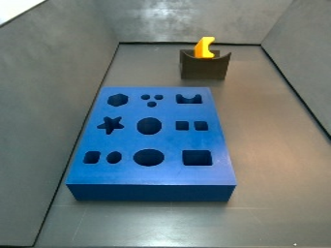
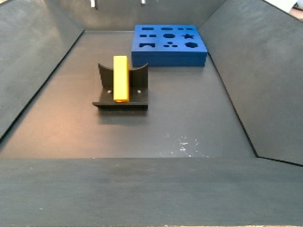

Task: Pick up the arch object. Move up. Place the arch object on the fixture. Regrasp the arch object. Rotate the arch object. Move to above the board. Insert the arch object.
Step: Regrasp the arch object.

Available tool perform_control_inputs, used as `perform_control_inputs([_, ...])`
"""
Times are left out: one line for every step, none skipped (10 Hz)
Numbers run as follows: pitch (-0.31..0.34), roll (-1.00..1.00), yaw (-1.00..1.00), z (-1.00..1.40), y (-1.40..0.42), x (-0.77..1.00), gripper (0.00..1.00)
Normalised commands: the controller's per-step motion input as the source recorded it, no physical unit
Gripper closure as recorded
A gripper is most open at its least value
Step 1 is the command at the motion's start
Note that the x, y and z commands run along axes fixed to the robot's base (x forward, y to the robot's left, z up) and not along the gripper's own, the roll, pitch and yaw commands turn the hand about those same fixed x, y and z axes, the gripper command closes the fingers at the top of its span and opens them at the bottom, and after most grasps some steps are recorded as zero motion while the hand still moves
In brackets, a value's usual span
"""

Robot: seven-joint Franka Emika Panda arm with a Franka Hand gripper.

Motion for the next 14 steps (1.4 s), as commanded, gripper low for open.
perform_control_inputs([0.057,1.00,0.05,-0.01,-0.03,0.06,0.00])
perform_control_inputs([0.093,1.00,0.07,-0.01,-0.03,0.07,0.00])
perform_control_inputs([0.112,0.89,0.08,-0.01,-0.04,0.09,0.00])
perform_control_inputs([0.117,0.63,0.10,-0.01,-0.04,0.09,0.00])
perform_control_inputs([0.112,0.44,0.11,-0.01,-0.04,0.09,0.00])
perform_control_inputs([0.100,0.30,0.13,-0.01,-0.03,0.08,0.00])
perform_control_inputs([0.079,0.22,0.14,0.00,-0.03,0.08,0.00])
perform_control_inputs([0.067,0.21,0.17,-1.00,0.08,0.03,0.00])
perform_control_inputs([0.053,0.20,0.17,-1.00,0.08,0.03,0.00])
perform_control_inputs([0.011,0.18,0.16,-1.00,0.07,0.04,0.00])
perform_control_inputs([-0.020,0.15,0.15,-1.00,0.06,0.05,0.00])
perform_control_inputs([-0.055,0.11,0.12,-1.00,0.06,0.07,0.00])
perform_control_inputs([-0.081,0.09,0.10,-1.00,0.05,0.07,0.00])
perform_control_inputs([-0.101,0.09,0.08,-1.00,0.05,0.08,0.00])
